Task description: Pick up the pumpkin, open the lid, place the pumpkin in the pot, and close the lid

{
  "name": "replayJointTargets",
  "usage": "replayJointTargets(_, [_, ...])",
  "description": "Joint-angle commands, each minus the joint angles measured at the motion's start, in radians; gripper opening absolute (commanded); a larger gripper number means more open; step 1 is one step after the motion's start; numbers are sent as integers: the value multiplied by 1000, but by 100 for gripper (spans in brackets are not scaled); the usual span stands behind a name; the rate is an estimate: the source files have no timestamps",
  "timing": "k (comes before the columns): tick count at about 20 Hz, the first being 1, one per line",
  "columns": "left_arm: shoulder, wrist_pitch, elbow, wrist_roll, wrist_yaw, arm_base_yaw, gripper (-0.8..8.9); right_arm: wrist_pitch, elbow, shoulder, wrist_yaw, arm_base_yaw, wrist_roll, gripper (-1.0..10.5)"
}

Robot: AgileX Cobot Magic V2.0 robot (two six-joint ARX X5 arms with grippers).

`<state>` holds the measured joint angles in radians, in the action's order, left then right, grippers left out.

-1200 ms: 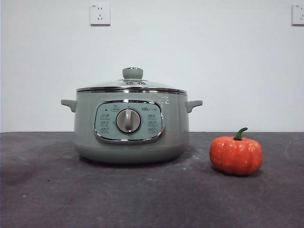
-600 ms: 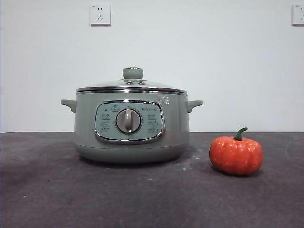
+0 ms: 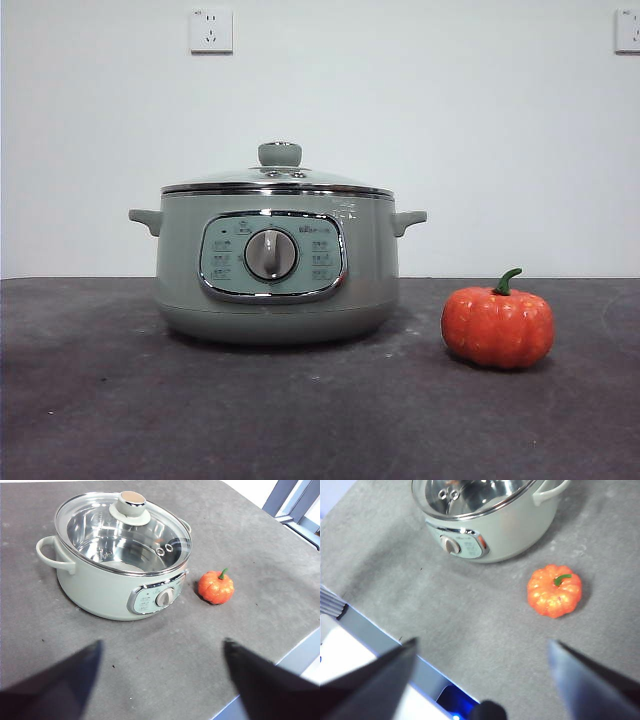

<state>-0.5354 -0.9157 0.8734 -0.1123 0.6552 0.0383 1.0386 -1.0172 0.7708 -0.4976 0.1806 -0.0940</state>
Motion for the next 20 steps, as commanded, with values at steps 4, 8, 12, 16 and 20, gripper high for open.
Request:
replayJointTargets(4, [2, 6, 5, -12, 1, 0, 719, -36, -1, 79, 10, 45, 7, 693])
replayJointTargets(8, [2, 6, 5, -11, 1, 0, 719, -119, -1, 207, 93, 79, 7, 693])
replayJointTargets(12, [2, 6, 5, -12, 2, 0, 719, -212, -1, 372, 208, 108, 5, 693])
replayJointTargets(16, [2, 6, 5, -12, 1, 0, 719, -312, -1, 525, 248, 138, -1, 693])
replayJointTargets(20, [2, 6, 5, -12, 1, 0, 719, -393, -1, 654, 327, 171, -8, 693])
